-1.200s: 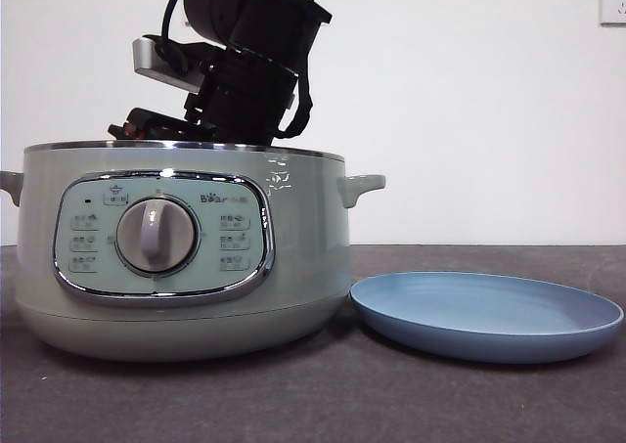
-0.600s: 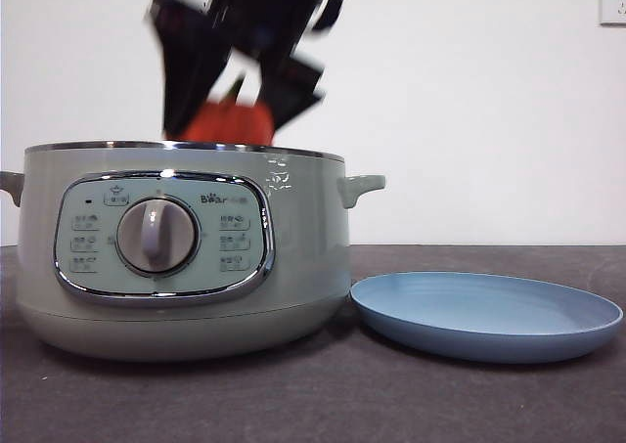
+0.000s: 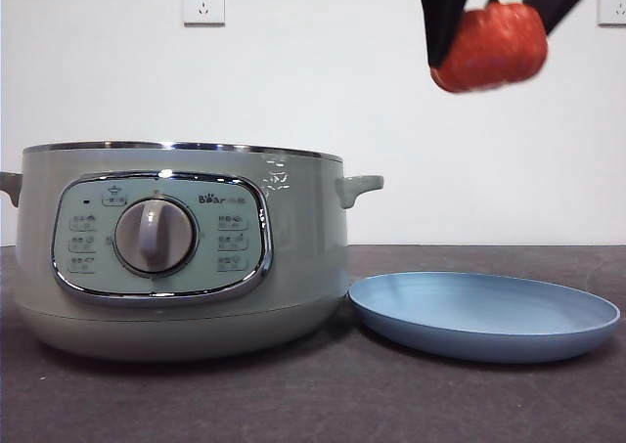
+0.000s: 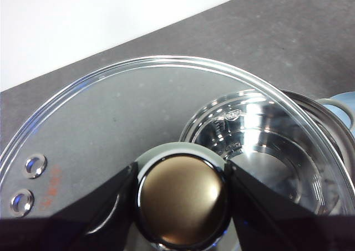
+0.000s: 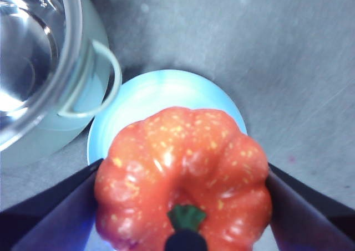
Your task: Take the pumpkin out from the steamer,put the pumpkin in the blue plate,close the lid
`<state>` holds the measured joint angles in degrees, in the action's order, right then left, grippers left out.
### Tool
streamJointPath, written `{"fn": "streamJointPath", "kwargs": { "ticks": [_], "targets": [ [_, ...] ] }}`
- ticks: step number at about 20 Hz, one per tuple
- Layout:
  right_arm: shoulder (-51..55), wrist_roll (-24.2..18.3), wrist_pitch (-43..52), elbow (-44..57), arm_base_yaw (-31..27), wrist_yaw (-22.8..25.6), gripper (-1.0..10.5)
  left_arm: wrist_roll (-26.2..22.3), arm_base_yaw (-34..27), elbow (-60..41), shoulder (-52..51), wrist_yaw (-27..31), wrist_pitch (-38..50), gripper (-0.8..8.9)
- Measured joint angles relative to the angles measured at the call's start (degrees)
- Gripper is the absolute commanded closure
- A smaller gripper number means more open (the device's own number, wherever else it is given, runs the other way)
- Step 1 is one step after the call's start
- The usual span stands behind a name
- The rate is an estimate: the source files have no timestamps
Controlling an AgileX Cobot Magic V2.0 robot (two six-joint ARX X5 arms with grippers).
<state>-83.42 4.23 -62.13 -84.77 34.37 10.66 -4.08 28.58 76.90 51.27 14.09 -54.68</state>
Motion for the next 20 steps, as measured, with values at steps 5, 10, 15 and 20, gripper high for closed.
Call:
{"fn": "streamJointPath", "kwargs": {
  "ticks": [5, 10, 15, 20],
  "targets": [
    [7.5, 2.9, 15.4, 21.2, 0.0, -0.1, 9.6, 0.0, 0.0, 0.0, 0.1, -1.0, 0.8, 8.22],
    [5.3, 3.2, 29.2, 31.1, -0.7, -4.7, 9.6, 0.0, 0.0, 0.0, 0.1, -1.2, 0.8, 8.22],
    [-1.2, 3.3, 35.0, 31.1, -2.3, -6.3, 9.5, 0.0, 0.0, 0.0, 0.1, -1.2, 0.8, 8.21],
    [-8.0, 3.3, 34.9, 31.1, -5.2, -6.2, 6.1, 0.0, 0.0, 0.0, 0.1, -1.2, 0.8, 8.22]
  ]
}}
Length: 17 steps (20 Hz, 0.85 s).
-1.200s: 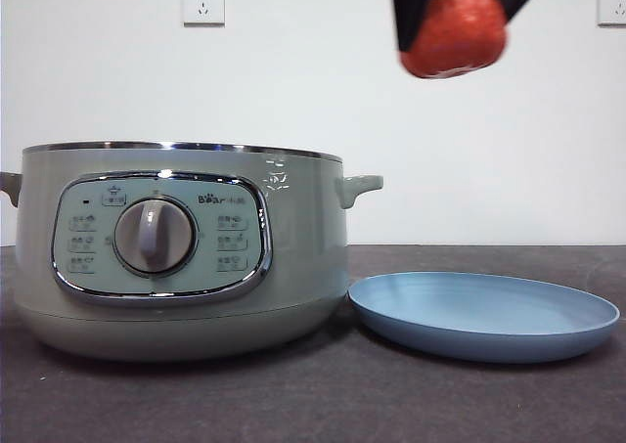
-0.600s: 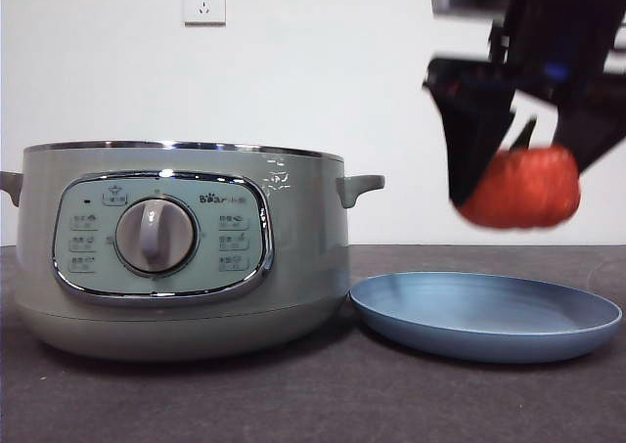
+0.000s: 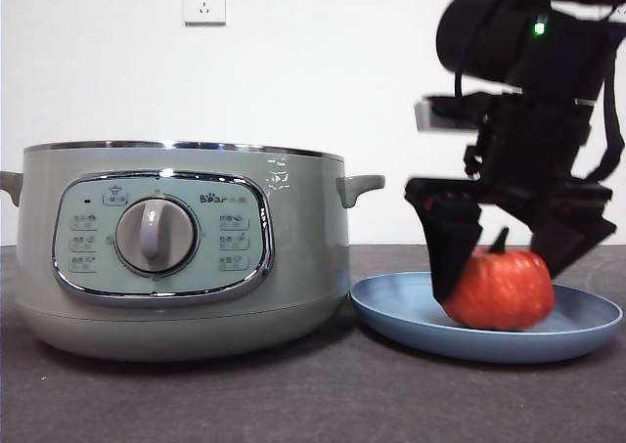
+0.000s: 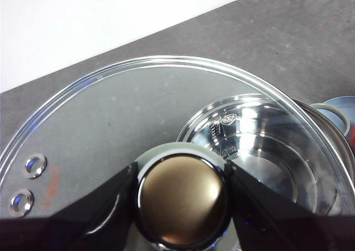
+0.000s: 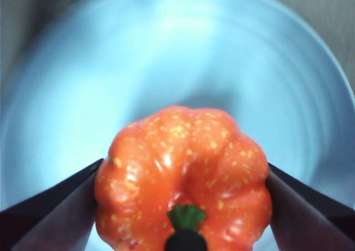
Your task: Take the pumpkin out from the steamer,put the pumpkin in the blue plate,close the lid
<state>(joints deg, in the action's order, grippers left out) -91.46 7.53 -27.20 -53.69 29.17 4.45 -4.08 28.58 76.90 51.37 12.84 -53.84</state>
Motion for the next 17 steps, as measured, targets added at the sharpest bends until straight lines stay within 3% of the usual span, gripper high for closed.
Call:
{"fn": "streamJointPath", "kwargs": {
  "ticks": [2, 3, 10, 17],
  "targets": [
    [-0.5, 0.0, 0.3, 0.0, -0.7, -0.1, 4.3, 0.0, 0.0, 0.0, 0.0, 0.0, 0.0, 8.22],
    [-0.5, 0.0, 0.3, 0.0, -0.9, 0.0, 4.0, 0.0, 0.0, 0.0, 0.0, 0.0, 0.0, 8.22],
    [0.3, 0.0, -0.2, 0.0, -1.0, 0.0, 4.1, 0.0, 0.0, 0.0, 0.5, 0.0, 0.0, 8.22],
    [17.1, 0.0, -1.7, 0.0, -1.0, 0.0, 4.1, 0.0, 0.0, 0.0, 6.9, -8.0, 4.3, 8.22]
  ]
}}
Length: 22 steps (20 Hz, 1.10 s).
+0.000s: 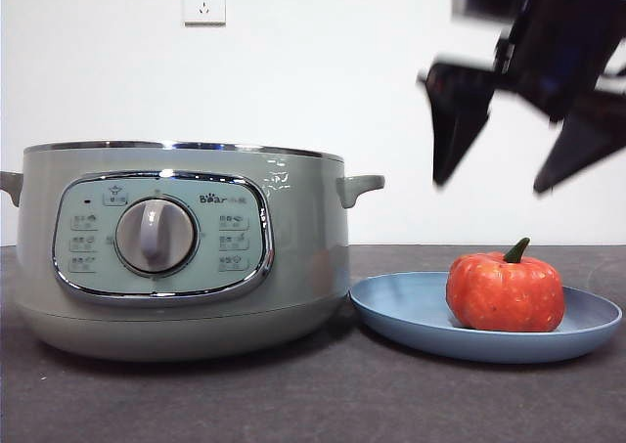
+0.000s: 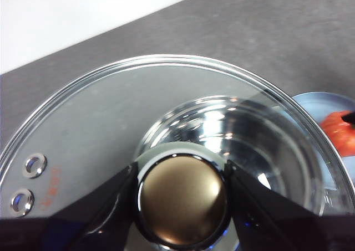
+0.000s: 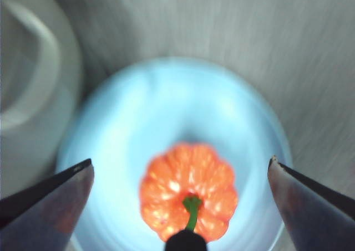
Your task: Take the pumpkin out from the steamer,put the pumpkin in the blue plate,close the lid
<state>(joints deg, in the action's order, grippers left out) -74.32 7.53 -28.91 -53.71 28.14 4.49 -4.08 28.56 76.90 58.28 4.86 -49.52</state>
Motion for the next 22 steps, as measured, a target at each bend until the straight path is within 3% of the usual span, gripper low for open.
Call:
{"fn": "streamJointPath", "kwargs": {
  "ticks": [9, 22],
  "targets": [
    [13.8, 0.0, -0.4, 0.0, 0.0, 0.2, 4.1, 0.0, 0.0, 0.0, 14.1, -7.9, 6.0, 8.22],
    [15.1, 0.0, -1.6, 0.0, 0.0, 0.2, 4.1, -0.1, 0.0, 0.0, 26.8, -11.0, 9.7, 8.22]
  ]
}}
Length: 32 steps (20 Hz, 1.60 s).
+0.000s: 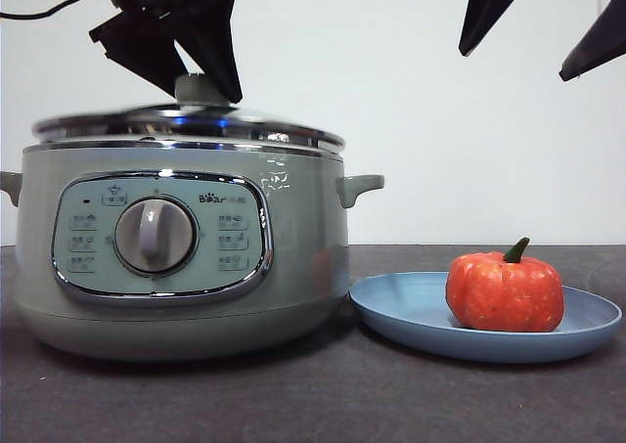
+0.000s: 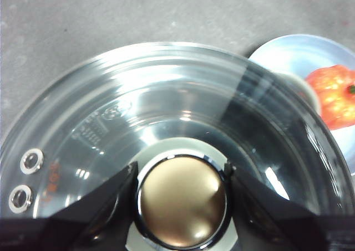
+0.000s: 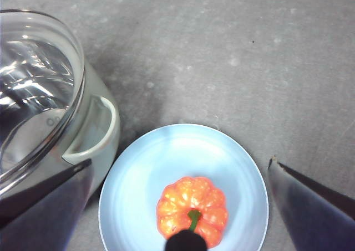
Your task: Take the pumpkin out from the steamer,put the pumpkin in the blue plate,close the lid
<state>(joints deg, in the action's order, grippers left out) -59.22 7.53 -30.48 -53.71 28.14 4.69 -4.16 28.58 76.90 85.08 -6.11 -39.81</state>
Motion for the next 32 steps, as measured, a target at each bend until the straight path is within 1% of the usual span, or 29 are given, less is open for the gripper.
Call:
{"fn": "streamJointPath", "kwargs": {
  "ticks": [3, 9, 24, 25, 26, 27, 28, 32],
  "targets": [
    [0.0, 0.0, -0.1, 0.0, 0.0, 0.0, 4.1, -0.1, 0.0, 0.0, 0.0, 0.2, -0.1, 8.22],
    [0.0, 0.0, -0.1, 0.0, 0.0, 0.0, 4.1, -0.7, 0.0, 0.6, 0.0, -0.2, -3.7, 8.22],
    [0.0, 0.0, -0.1, 0.0, 0.0, 0.0, 4.1, -1.0, 0.0, 0.6, 0.1, 0.0, -4.1, 8.12],
    [0.0, 0.0, -0.1, 0.0, 0.0, 0.0, 4.1, -1.0, 0.0, 0.6, 0.1, -0.1, -4.1, 7.80],
    [0.0, 0.0, -0.1, 0.0, 0.0, 0.0, 4.1, -1.1, 0.0, 0.6, 0.1, -0.1, -4.1, 6.68],
    [0.0, 0.0, -0.1, 0.0, 0.0, 0.0, 4.1, -1.2, 0.0, 0.6, 0.1, -0.1, -4.1, 4.90],
    [0.0, 0.0, -0.1, 0.0, 0.0, 0.0, 4.1, -1.2, 0.0, 0.6, 0.1, -0.1, -4.0, 3.94],
    [0.0, 0.0, -0.2, 0.0, 0.0, 0.0, 4.1, -1.2, 0.0, 0.6, -0.1, 0.0, -3.3, 3.98]
  ]
}}
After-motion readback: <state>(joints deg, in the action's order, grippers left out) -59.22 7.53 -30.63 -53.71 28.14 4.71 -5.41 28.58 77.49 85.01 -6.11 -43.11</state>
